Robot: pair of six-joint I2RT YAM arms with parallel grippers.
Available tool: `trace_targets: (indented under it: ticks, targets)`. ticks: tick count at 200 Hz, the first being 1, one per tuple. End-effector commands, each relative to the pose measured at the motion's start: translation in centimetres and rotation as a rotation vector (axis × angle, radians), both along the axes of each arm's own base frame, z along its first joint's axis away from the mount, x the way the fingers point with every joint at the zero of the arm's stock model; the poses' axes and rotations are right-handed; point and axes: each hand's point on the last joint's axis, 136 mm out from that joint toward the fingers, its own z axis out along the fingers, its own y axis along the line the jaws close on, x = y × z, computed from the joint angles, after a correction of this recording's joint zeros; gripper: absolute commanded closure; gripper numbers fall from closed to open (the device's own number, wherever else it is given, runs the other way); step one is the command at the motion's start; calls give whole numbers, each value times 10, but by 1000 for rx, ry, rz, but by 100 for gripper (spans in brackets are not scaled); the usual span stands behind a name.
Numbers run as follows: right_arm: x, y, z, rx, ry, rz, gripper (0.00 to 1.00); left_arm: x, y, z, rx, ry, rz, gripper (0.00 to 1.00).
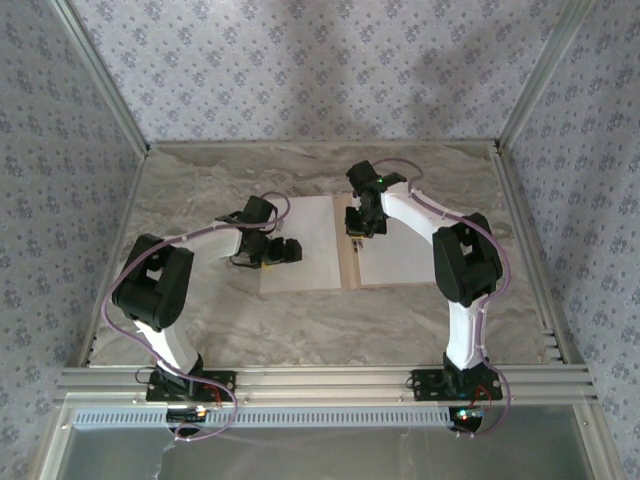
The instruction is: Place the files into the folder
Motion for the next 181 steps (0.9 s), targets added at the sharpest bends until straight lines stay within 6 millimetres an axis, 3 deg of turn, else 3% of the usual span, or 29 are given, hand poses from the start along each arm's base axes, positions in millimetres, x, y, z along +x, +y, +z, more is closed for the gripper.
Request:
trace_targets:
  ticks: [1,181]
  targets:
    - [-6,-4,-8,-46,31,24,90,-21,15,-26,89,104,1,19]
    - [-24,-15,-31,-123,72,49,93,-23,11,-31,94,123,-4,19]
